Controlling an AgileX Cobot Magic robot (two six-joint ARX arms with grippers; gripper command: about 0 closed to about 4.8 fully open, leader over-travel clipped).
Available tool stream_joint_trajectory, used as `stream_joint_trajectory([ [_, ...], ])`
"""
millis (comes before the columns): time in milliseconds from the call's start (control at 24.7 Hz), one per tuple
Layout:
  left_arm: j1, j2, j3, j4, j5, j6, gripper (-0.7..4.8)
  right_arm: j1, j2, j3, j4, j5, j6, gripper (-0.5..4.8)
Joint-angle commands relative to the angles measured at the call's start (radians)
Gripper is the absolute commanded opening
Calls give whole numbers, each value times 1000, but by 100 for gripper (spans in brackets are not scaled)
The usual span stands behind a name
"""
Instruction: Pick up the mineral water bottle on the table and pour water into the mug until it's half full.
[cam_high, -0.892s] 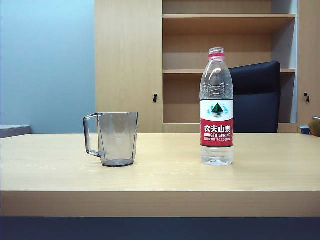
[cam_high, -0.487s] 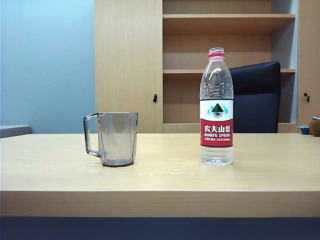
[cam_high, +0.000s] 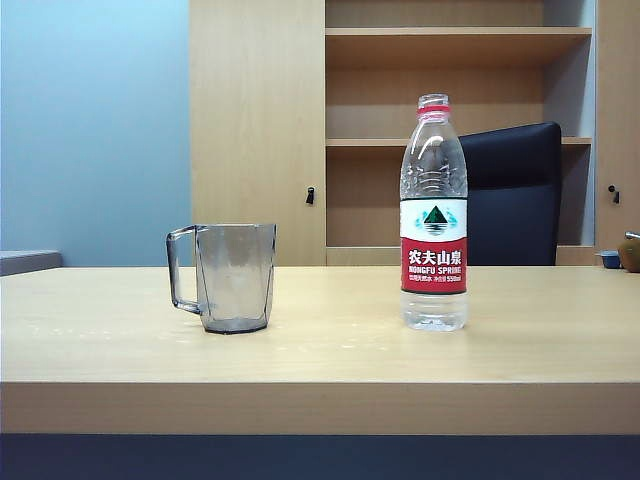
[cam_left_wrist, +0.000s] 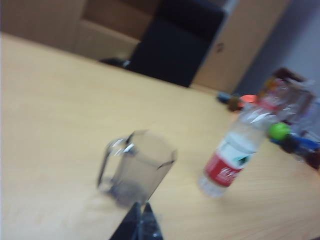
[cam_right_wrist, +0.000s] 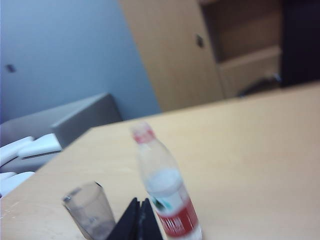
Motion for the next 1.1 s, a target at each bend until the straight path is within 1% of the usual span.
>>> stream_joint_trajectory([
  [41,1,0,99,-64,18,134,-6,0,43,114,-57,-43,-102,-4],
  [81,1,6,134,-92,19,185,-6,0,67,153,-76,-48,-144,4],
  [122,1,13,163,-119,19,219,-6,0,87,182,-86,-60,-175,19],
  [162,1,40,226,-188,21,283,-6,0,138,237,-97,-86,-238,73],
  [203,1,61,260,-226,39,315,-6,1,167,260,-95,-97,-260,110],
  [243,1,105,308,-274,88,366,-6,1,215,287,-96,-111,-300,147],
  [284,0,137,333,-291,109,383,-6,1,245,299,-96,-111,-322,175],
  [324,0,187,365,-307,134,386,-6,2,290,301,-86,-111,-340,191],
  [406,0,259,401,-333,143,392,-6,16,368,287,-47,-101,-344,197],
  [487,0,304,408,-332,150,394,-6,52,453,246,54,-76,-349,204],
  [527,0,323,408,-343,149,394,-6,87,505,211,127,-34,-348,206],
  [608,0,336,408,-365,148,394,-6,139,570,164,220,21,-346,212],
  [649,0,338,408,-389,145,394,-6,190,631,111,322,79,-346,212],
  [689,0,338,408,-405,143,394,-6,235,684,62,421,106,-346,213],
  [730,0,338,408,-411,143,393,-6,262,719,29,487,127,-346,213],
  [771,0,338,408,-416,142,394,-6,307,774,-29,601,172,-346,213],
  [892,0,338,408,-416,142,394,-6,361,871,-131,815,262,-346,214],
  [973,0,338,408,-416,142,394,-6,381,953,-192,977,282,-346,240],
  [1014,0,338,408,-416,141,394,-6,394,1050,-222,1106,283,-335,266],
  [1055,0,338,408,-416,138,394,-6,394,1110,-227,1158,282,-322,294],
  [1095,0,338,408,-415,125,394,-6,394,1210,-225,1246,282,-306,349],
])
